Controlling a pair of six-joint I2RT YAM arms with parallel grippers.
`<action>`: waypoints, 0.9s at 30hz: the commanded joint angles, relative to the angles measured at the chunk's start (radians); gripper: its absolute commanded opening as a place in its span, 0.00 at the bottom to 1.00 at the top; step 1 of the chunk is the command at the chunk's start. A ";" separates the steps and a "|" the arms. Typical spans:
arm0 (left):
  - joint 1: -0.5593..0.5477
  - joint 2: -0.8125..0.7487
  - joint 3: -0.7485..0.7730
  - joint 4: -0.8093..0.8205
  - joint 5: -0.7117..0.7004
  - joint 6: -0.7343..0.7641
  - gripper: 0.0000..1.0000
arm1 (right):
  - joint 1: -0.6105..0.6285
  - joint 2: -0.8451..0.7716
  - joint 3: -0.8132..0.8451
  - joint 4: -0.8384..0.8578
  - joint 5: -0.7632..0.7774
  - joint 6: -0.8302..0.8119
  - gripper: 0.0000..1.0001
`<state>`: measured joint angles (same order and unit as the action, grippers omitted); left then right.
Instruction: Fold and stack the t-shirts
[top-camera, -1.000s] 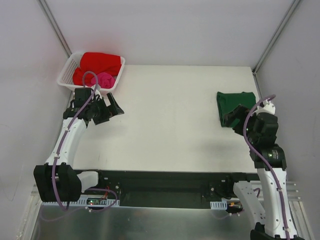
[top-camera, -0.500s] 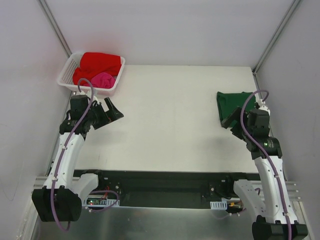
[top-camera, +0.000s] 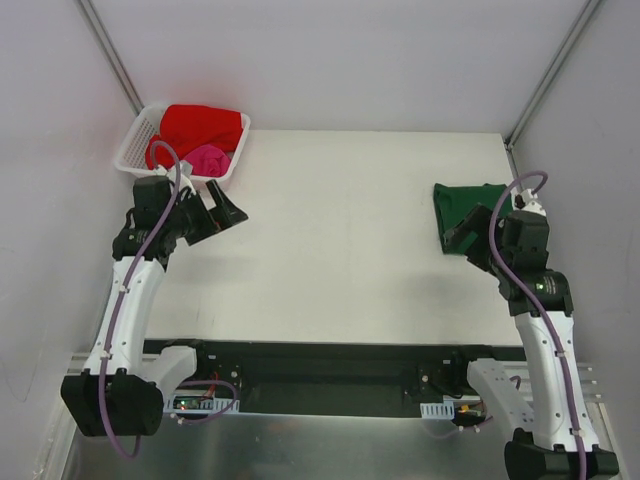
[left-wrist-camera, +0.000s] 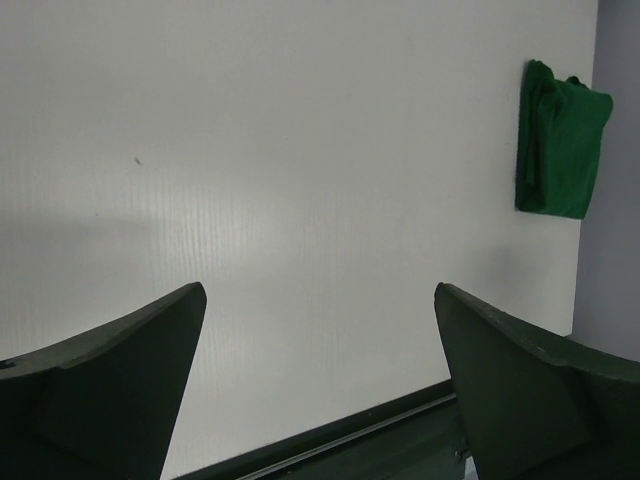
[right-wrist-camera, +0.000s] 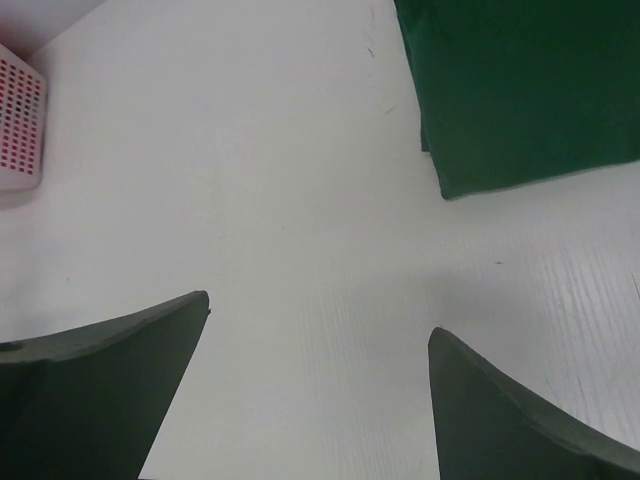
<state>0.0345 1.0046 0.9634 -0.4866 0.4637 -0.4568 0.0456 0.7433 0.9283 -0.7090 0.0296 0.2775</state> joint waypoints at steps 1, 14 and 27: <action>0.010 0.046 0.141 -0.035 -0.046 0.030 0.99 | 0.000 0.062 0.145 -0.032 -0.063 -0.008 0.96; 0.011 0.204 0.471 -0.259 -0.231 0.239 1.00 | -0.001 0.033 0.172 -0.056 0.024 -0.043 0.96; 0.011 0.198 0.488 -0.260 -0.221 0.208 0.99 | -0.003 0.022 0.165 -0.063 0.035 -0.047 0.96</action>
<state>0.0349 1.2201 1.4113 -0.7410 0.2577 -0.2501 0.0456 0.7677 1.0698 -0.7692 0.0490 0.2417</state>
